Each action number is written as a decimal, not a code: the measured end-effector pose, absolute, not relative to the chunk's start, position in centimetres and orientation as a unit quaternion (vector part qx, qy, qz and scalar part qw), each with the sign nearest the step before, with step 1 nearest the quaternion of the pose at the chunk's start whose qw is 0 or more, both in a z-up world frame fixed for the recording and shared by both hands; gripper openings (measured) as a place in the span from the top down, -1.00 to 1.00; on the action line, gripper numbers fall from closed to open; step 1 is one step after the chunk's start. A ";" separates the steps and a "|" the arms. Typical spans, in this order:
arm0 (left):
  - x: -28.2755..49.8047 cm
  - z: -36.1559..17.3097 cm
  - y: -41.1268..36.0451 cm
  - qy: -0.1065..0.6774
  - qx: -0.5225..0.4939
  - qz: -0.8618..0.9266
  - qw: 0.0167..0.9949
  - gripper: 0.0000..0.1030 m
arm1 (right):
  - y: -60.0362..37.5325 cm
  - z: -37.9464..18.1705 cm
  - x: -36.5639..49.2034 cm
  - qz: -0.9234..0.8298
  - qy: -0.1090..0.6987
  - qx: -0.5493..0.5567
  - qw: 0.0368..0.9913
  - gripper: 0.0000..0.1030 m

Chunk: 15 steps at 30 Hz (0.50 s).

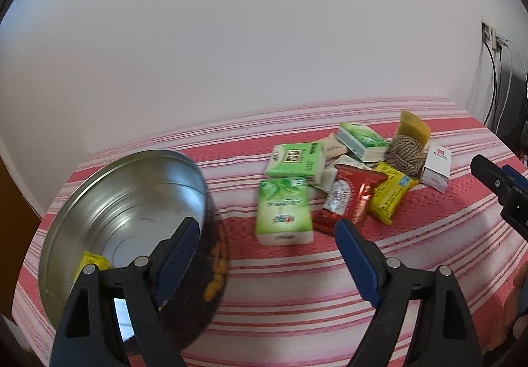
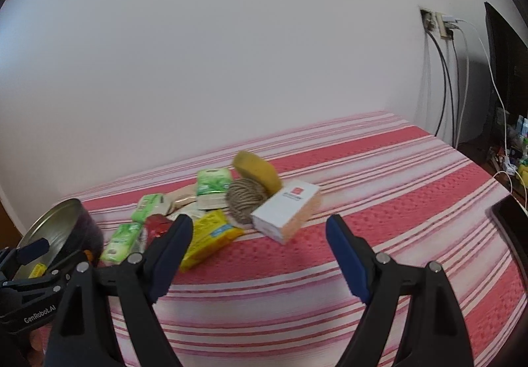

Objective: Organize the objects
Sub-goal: 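Move both tools back toward the remaining pile of items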

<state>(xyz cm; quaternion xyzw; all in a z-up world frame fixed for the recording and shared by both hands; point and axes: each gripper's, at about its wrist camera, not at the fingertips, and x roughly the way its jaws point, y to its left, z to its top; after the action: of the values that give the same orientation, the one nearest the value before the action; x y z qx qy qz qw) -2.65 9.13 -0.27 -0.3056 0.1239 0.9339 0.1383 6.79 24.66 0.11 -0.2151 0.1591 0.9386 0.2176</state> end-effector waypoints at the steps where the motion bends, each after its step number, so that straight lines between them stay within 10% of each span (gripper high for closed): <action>1: -2.7 -0.4 9.6 0.126 -0.307 0.933 0.139 -0.67 | 25.0 0.1 6.9 0.938 0.161 -0.215 0.220 -0.63; 15: -3.6 -2.0 13.3 0.137 -0.335 0.919 0.155 -0.67 | 28.3 -0.8 7.2 0.929 0.173 -0.224 0.237 -0.63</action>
<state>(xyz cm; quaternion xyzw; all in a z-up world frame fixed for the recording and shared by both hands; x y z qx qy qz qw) -3.61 13.31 -1.97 -0.3347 0.1373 0.9193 0.1549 7.19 28.28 -0.80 -0.2242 0.1725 0.9293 0.2374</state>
